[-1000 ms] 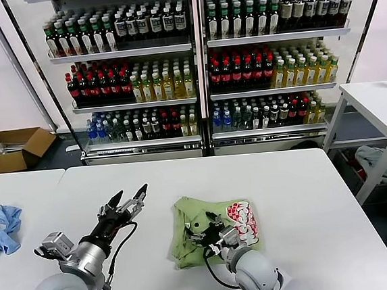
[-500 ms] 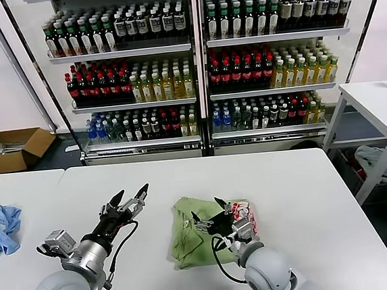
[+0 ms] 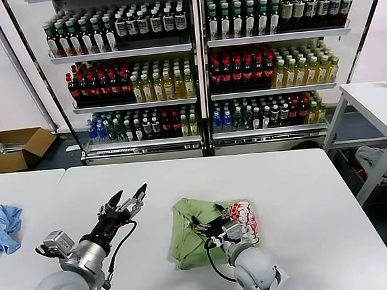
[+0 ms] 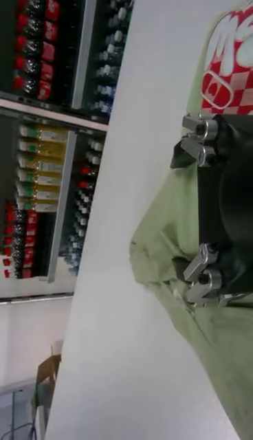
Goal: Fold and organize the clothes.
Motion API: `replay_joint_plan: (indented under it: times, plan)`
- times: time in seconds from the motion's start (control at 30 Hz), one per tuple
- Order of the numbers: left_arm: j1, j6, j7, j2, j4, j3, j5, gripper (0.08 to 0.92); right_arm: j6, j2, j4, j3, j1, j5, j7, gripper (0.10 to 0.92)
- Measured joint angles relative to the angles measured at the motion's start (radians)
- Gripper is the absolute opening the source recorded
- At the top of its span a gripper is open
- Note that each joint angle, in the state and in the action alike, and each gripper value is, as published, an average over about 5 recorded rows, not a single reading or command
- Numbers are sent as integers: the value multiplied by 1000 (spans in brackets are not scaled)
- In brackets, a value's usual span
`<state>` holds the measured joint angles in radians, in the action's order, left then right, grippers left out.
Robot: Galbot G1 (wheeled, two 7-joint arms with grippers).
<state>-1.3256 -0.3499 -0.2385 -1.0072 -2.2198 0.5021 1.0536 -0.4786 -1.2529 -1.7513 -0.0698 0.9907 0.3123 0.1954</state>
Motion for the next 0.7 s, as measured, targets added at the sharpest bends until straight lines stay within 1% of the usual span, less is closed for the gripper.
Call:
replay_joint_plan:
  times: [0.4,0.7]
  plan:
    - [11,2,8,4,10,-3,-1,823,37,65,-177,137,107,40,-10,823]
    - [9,2,9,3,14,-10,-8,823,-16,102,-223,234,246,118,-40,823]
